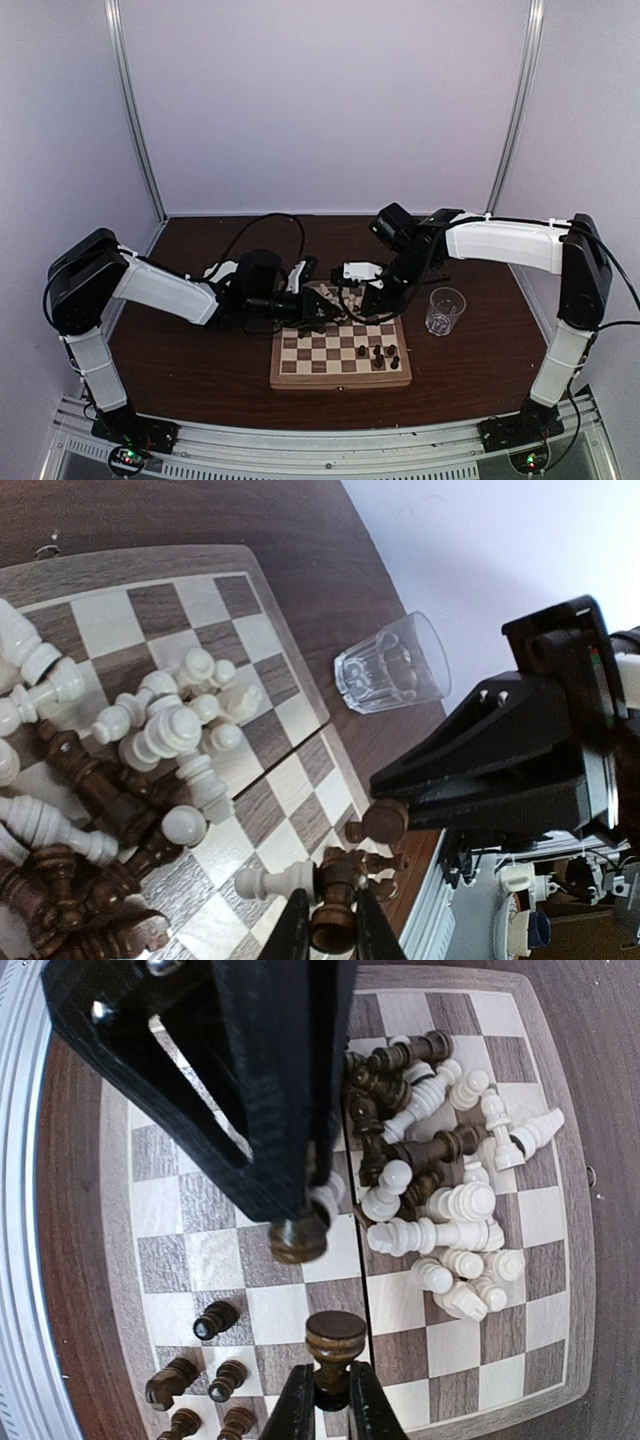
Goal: Set up the chess pieces on the board
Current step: Place the chess pile on the chessboard.
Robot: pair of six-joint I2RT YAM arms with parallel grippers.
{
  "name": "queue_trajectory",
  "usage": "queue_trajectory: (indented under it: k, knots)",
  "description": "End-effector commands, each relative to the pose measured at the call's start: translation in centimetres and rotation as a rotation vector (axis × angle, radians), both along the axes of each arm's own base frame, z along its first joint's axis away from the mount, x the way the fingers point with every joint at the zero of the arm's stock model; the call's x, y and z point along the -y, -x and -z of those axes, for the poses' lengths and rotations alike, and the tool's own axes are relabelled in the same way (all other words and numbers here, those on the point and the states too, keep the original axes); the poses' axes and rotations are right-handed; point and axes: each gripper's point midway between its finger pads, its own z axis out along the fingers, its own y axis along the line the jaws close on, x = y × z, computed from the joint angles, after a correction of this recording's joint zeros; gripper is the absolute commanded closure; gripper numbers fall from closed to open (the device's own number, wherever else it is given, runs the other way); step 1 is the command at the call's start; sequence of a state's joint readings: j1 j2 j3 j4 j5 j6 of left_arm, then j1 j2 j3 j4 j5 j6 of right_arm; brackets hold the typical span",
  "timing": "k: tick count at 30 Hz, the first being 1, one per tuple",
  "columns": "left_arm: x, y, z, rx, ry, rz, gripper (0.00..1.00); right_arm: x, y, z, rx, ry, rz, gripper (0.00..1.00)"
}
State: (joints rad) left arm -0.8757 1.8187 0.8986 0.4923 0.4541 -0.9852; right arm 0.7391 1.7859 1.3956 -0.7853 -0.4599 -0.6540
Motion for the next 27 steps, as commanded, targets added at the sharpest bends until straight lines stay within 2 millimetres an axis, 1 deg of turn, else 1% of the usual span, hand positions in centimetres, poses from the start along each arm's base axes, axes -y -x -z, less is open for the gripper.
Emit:
queue_trajectory:
  k: [1, 3, 6, 9, 12, 15, 18, 20, 22, 24, 27]
  knots:
    - [-0.7, -0.4, -0.8, 0.056, -0.047, -0.003, 0.97, 0.8, -1.2, 1.6, 0.005, 0.053, 0.040, 0.98]
    - [-0.5, 0.1, -1.2, 0.063, -0.028, 0.033, 0.97, 0.6, -1.5, 2.1, -0.006, 0.061, 0.048, 0.97]
    - [-0.2, 0.6, -2.0, 0.074, 0.024, 0.059, 0.97, 0.4, -1.9, 3.3, -0.035, 0.094, 0.063, 0.95]
    - [-0.2, 0.7, -2.6, 0.076, 0.047, 0.060, 0.97, 0.3, -2.2, 4.5, -0.057, 0.121, 0.066, 0.95]
    - [-0.4, 0.8, -2.7, 0.075, 0.047, 0.053, 0.97, 0.2, -2.0, 5.1, -0.079, 0.129, 0.060, 0.95]
    - [-0.7, 0.8, -2.7, 0.075, 0.033, 0.047, 0.96, 0.4, -1.7, 5.2, -0.082, 0.133, 0.051, 0.95]
    - [-1.0, 0.8, -2.5, 0.077, 0.006, 0.041, 0.96, 0.9, -1.2, 5.6, -0.092, 0.148, 0.041, 0.93]
    - [-1.2, 0.8, -2.2, 0.076, -0.008, 0.037, 0.96, 1.0, -0.9, 5.9, -0.107, 0.149, 0.037, 0.88]
    - [-1.3, 0.8, -2.1, 0.074, -0.014, 0.035, 0.96, 1.0, -0.7, 5.8, -0.114, 0.147, 0.037, 0.80]
    - [-1.2, 0.8, -2.1, 0.072, -0.015, 0.036, 0.96, 0.9, -0.7, 5.1, -0.105, 0.135, 0.037, 0.72]
    - [-1.1, 0.8, -2.5, 0.076, -0.006, 0.039, 0.96, 1.0, -1.0, 3.6, -0.074, 0.109, 0.039, 0.67]
